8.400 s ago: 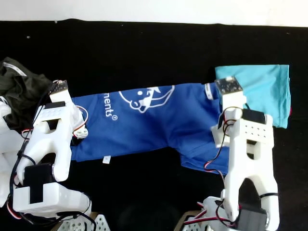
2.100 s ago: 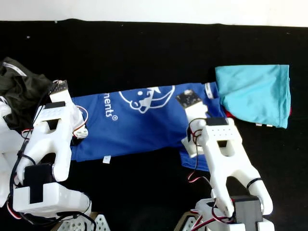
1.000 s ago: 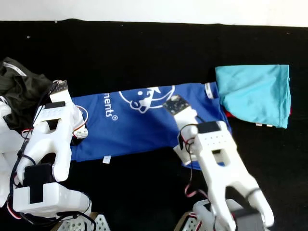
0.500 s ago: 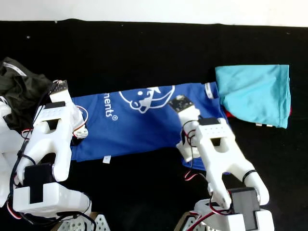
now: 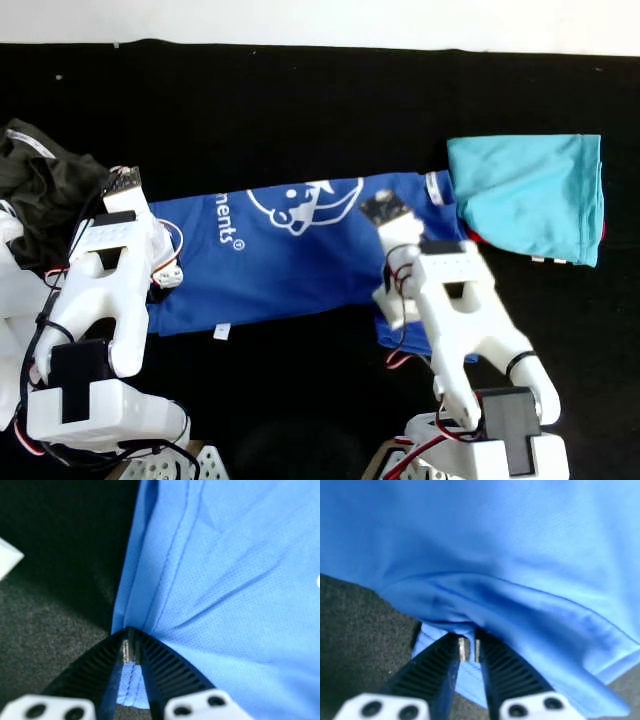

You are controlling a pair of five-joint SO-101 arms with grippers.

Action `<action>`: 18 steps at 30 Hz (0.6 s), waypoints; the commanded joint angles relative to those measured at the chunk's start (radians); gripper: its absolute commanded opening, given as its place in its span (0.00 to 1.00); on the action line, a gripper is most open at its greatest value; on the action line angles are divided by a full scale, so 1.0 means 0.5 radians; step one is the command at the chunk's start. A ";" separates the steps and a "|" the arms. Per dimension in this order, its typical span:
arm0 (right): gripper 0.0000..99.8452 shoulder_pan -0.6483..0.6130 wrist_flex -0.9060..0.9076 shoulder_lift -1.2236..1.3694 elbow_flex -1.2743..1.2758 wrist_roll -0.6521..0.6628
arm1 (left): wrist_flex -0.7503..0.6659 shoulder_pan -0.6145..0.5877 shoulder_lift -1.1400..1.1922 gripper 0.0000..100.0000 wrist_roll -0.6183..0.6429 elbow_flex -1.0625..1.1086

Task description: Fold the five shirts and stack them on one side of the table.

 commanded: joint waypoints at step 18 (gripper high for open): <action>0.01 0.032 0.824 -0.002 -0.594 0.258 | -0.052 0.020 0.014 0.01 0.003 -0.002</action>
